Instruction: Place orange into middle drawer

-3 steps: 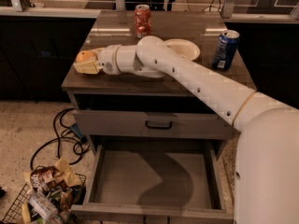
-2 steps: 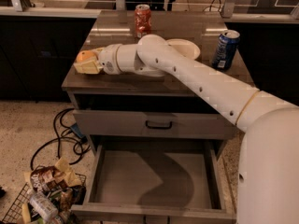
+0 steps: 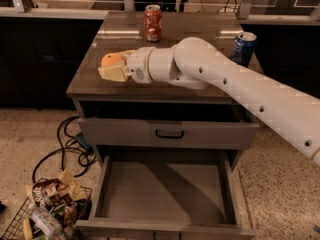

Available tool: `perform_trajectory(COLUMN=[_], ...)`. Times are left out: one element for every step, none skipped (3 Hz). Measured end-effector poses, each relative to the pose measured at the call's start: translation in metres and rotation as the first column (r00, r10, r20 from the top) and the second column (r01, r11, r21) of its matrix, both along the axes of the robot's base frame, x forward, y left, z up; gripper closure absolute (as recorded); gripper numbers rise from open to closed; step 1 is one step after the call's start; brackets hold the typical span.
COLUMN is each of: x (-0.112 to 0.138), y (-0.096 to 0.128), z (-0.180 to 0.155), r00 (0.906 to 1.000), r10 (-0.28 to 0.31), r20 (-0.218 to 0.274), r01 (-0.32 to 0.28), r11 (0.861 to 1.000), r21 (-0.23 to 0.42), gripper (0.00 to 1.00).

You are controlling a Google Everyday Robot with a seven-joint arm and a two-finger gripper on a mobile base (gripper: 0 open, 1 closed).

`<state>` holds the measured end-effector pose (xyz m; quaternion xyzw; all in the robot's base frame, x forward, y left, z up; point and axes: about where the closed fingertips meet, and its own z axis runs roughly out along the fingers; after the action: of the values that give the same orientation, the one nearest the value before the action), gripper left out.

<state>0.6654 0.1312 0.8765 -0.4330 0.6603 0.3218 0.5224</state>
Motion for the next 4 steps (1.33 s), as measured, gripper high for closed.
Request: perform_trajectory(x=[-0.047, -0.078, -0.113, -0.162], y=[-0.054, -0.081, -0.101, -0.126], z=[-0.014, -0.035, -0.066, -0.146], r00=[0.9988, 0.9994, 0.9998, 0.9918], r10=[-0.046, -0.033, 0.020, 0.110], r20=[-0.014, 0.001, 0.006, -0.065], r01=[0.046, 0.033, -0.020, -0.108], r11=[0.999, 0.999, 1.000, 0.994], r21=[0.008, 0.006, 0.013, 0.035], gripper=[1.00, 1.00, 1.00, 1.00])
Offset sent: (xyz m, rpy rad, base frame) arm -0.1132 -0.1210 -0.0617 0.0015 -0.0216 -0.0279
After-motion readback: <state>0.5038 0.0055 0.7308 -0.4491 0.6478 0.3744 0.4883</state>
